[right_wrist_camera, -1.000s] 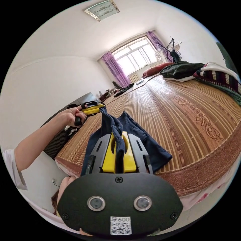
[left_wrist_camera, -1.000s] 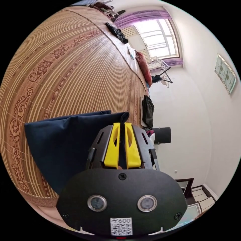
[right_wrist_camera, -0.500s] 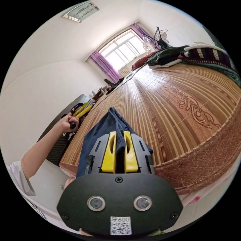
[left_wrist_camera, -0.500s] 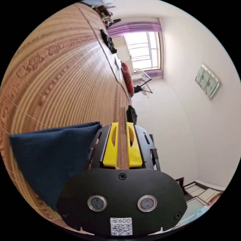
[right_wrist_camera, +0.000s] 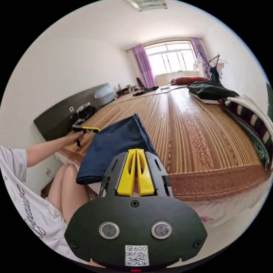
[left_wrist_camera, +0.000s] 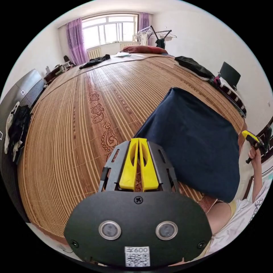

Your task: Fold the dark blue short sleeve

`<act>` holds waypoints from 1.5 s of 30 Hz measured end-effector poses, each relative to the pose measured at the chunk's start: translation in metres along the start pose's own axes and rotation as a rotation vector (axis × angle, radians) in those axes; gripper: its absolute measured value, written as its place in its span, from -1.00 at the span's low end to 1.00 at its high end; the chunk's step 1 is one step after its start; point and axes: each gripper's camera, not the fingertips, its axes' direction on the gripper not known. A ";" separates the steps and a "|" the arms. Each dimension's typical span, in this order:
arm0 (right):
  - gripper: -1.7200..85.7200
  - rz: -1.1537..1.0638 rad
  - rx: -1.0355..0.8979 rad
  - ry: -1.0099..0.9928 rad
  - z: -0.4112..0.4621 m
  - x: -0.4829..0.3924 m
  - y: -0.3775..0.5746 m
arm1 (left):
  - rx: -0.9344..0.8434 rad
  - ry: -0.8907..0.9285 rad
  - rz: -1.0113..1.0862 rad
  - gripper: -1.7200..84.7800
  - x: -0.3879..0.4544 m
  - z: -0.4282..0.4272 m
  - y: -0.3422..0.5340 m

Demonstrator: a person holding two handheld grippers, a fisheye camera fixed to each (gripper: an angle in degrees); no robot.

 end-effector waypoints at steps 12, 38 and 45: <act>-0.98 -0.215 -0.190 -0.031 0.032 -0.015 -0.156 | -0.125 0.192 -0.139 -0.95 -0.038 -0.058 0.161; -0.98 -0.607 -0.188 -0.276 0.132 -0.141 -0.343 | 0.316 0.650 -0.401 -0.95 -0.257 -0.009 0.261; -0.97 -0.532 -0.119 -0.414 0.123 -0.129 -0.360 | 0.318 0.790 -0.535 -0.95 -0.316 0.010 0.280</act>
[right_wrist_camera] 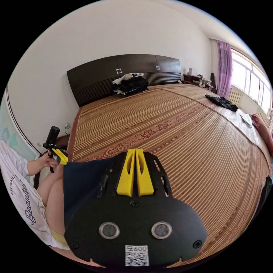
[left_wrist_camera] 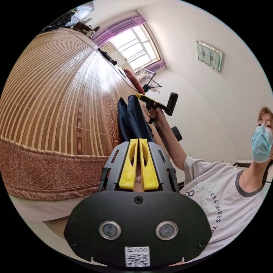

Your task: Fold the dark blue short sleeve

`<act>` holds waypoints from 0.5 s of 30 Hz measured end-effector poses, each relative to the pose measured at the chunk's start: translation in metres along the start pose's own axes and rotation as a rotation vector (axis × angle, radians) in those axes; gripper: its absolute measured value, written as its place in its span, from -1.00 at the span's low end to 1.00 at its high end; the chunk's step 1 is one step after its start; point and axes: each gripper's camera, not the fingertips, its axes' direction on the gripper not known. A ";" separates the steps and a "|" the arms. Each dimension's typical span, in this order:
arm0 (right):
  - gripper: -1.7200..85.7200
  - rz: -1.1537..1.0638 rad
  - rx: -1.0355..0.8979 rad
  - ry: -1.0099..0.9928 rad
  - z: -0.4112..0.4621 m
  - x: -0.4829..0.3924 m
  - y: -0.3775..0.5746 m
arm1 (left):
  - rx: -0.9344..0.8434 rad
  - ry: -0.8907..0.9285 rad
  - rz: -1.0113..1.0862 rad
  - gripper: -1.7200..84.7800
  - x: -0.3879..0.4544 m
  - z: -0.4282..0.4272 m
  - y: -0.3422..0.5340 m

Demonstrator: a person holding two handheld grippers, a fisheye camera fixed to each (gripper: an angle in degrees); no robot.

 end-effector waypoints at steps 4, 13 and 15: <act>-0.94 0.109 -0.147 -0.026 0.026 0.020 -0.003 | -0.056 -0.069 -0.069 -0.95 -0.025 -0.008 -0.009; -0.95 0.097 -0.229 -0.106 0.037 0.025 -0.026 | -0.048 -0.028 -0.131 -0.94 -0.060 -0.025 -0.031; -0.97 0.010 -0.267 -0.058 0.044 0.011 -0.030 | -0.037 -0.032 -0.120 -0.95 -0.063 -0.028 -0.033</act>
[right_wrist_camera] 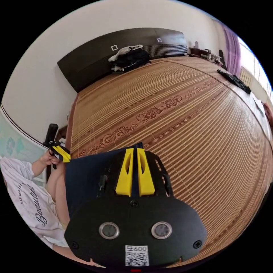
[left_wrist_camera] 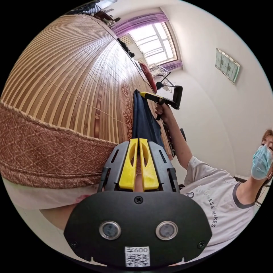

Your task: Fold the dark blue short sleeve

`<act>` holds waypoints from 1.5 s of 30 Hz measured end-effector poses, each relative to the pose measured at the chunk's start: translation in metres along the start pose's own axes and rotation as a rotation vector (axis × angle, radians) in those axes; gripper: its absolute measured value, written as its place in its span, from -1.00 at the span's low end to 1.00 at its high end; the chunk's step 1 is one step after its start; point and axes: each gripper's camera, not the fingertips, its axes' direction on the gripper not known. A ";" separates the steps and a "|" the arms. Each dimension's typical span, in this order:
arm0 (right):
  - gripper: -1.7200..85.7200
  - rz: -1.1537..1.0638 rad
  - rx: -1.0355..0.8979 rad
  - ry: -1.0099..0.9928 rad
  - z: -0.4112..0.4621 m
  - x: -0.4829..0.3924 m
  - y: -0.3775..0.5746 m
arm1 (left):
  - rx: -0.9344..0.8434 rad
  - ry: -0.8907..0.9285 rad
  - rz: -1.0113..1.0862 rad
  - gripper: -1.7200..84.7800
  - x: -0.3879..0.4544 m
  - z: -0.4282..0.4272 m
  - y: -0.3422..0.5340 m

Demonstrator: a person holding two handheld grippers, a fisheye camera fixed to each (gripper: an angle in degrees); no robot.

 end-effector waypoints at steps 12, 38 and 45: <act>-0.98 -0.147 0.220 0.144 -0.036 -0.043 0.014 | 0.045 0.099 -0.004 -0.95 -0.028 -0.013 -0.009; -0.98 0.310 0.401 0.118 -0.058 0.000 0.017 | 0.121 -0.292 0.095 -0.96 0.056 0.001 0.027; -0.98 0.326 0.107 -0.071 0.000 0.010 -0.004 | -0.123 -0.420 0.218 -0.96 0.081 0.120 0.004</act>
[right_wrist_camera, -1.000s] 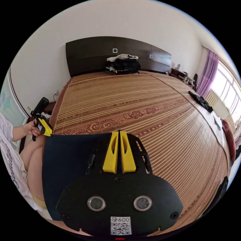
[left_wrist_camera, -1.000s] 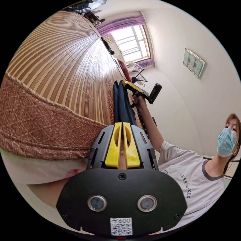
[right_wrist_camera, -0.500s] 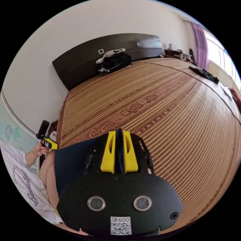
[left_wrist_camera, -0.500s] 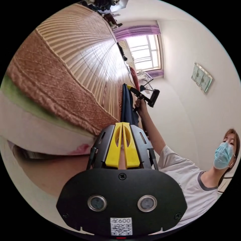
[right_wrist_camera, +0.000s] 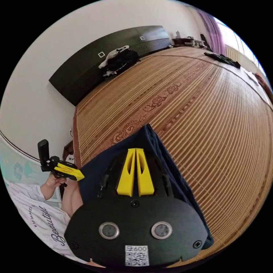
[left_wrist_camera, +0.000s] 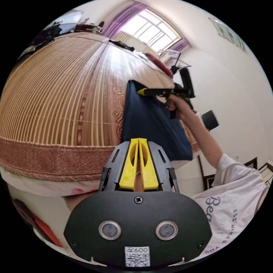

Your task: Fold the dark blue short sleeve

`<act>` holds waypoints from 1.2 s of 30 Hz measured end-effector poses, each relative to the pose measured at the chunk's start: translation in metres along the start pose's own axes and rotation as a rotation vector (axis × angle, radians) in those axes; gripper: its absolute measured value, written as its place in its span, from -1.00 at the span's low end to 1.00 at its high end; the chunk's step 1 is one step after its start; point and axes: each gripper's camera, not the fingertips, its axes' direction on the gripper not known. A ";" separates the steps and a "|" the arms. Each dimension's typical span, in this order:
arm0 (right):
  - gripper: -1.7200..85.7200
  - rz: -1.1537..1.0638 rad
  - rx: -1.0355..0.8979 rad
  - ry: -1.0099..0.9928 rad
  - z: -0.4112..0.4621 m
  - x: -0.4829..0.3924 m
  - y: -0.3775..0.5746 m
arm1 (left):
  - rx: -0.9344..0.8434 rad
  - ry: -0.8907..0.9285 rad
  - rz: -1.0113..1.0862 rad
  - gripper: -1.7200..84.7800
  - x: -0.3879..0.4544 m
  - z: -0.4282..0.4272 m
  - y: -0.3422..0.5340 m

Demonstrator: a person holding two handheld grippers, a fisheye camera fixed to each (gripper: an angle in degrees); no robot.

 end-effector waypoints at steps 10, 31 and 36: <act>-0.98 -0.043 0.023 0.000 -0.046 0.024 0.031 | 0.105 -0.106 -0.007 -0.96 0.031 0.027 0.038; -0.98 0.580 0.416 0.118 -0.086 0.139 0.147 | 0.211 -0.062 -0.077 -0.96 0.023 0.062 0.081; -0.98 0.312 0.074 -0.124 -0.007 0.110 0.090 | 0.268 -0.003 -0.122 -0.96 0.008 0.068 0.096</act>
